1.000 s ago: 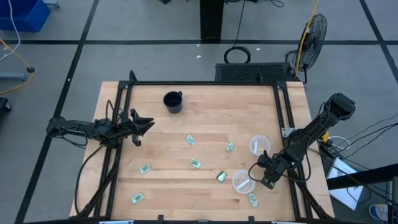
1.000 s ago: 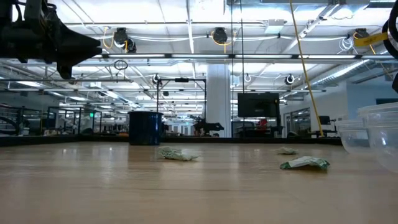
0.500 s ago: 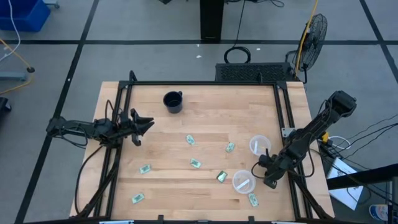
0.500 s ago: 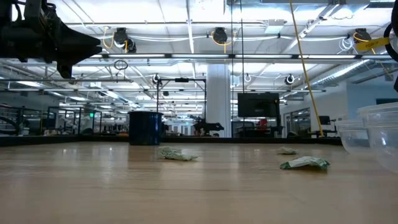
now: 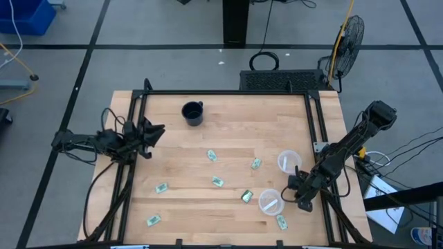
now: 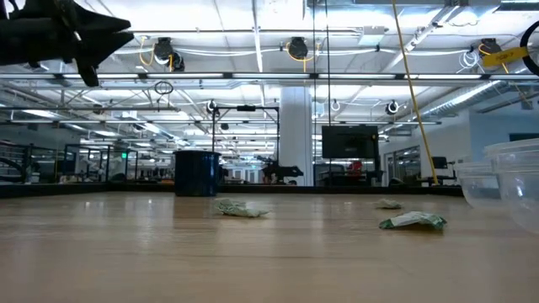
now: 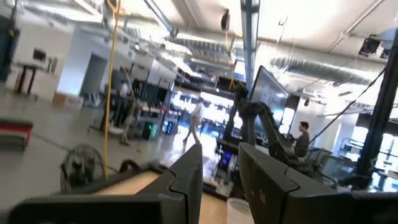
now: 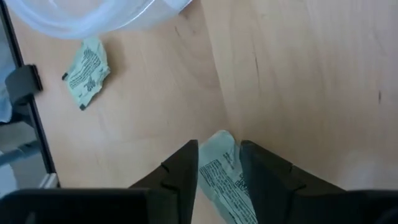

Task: Pick and place items into bin
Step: Put the white stevia packet into the top bin

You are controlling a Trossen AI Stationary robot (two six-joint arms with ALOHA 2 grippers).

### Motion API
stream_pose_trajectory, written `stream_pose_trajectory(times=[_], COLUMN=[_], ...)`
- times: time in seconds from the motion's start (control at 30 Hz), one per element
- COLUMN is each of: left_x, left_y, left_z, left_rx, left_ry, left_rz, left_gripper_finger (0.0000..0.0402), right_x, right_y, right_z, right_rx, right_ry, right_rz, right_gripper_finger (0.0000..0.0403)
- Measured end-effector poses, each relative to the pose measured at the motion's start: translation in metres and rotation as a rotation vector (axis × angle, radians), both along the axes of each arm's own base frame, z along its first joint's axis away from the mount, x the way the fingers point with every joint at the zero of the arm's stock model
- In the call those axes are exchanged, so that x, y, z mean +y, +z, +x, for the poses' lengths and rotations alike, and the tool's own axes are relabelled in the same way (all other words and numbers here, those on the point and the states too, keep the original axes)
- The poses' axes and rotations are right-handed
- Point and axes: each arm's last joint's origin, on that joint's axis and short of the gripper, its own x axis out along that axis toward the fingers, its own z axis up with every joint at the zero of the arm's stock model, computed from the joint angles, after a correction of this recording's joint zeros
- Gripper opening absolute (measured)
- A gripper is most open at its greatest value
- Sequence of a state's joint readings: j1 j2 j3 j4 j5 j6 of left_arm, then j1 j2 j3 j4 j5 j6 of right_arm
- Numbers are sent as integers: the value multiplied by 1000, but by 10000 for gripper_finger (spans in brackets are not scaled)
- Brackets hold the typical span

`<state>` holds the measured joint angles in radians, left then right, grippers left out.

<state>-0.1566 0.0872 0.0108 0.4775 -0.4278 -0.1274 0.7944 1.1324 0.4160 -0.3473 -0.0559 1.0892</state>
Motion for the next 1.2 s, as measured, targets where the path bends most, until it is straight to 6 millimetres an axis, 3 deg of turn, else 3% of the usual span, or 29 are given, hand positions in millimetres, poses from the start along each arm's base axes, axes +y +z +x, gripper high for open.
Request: stream_pose_trajectory(times=[0.5,0.73,0.87,1.03,1.1,1.2], left_x=[0,0,0,0,0,0], left_y=[1,1,1,0,-1,-2], left_z=[0,0,0,0,0,1], left_rx=[0,0,0,6,16,25], left_ry=[8,8,9,9,9,9], left_rz=[17,17,17,17,18,20], left_gripper_finger=[108,108,108,108,108,108], right_x=[-8,-18,-20,-17,-15,-10], right_y=[-9,-11,-11,-10,-10,-7], right_z=[-4,-10,-9,-7,-5,1], right_rx=[-46,-39,-65,-77,-80,-124], right_ry=[299,418,404,313,229,49], right_rz=[-239,-429,-476,-429,-389,-293], right_gripper_finger=[114,114,101,34,10,8])
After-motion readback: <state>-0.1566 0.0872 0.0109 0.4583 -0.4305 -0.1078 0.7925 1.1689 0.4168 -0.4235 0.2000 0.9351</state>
